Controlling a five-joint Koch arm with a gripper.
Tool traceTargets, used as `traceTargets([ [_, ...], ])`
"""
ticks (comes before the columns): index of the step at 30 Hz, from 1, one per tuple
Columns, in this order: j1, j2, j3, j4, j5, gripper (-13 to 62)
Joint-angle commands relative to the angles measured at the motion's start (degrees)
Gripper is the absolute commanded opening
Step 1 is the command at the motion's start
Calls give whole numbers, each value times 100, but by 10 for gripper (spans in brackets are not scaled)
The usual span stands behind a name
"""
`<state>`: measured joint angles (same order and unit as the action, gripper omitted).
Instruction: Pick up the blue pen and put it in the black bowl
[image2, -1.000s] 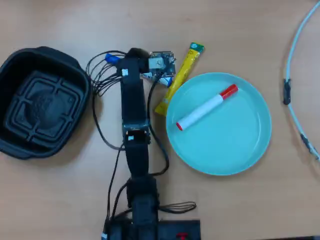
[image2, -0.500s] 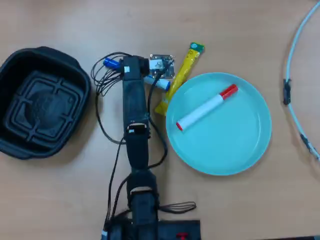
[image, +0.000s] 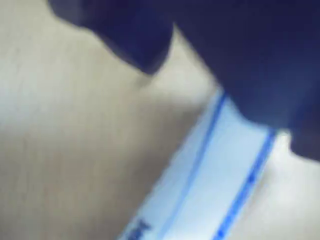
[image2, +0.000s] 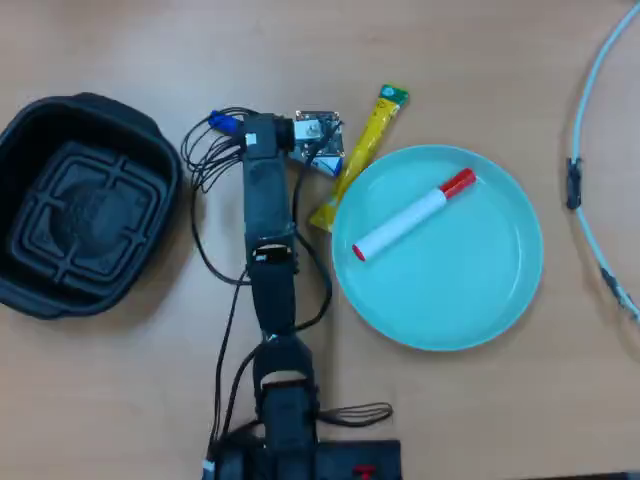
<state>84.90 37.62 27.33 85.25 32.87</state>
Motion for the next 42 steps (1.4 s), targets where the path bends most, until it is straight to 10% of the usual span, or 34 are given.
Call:
traceTargets([
  [1,0,53,-712,-422,-229,333],
  [33,105,-439,-633,-62,-158,331],
  [42,-9,-615,-633,844,-62,195],
])
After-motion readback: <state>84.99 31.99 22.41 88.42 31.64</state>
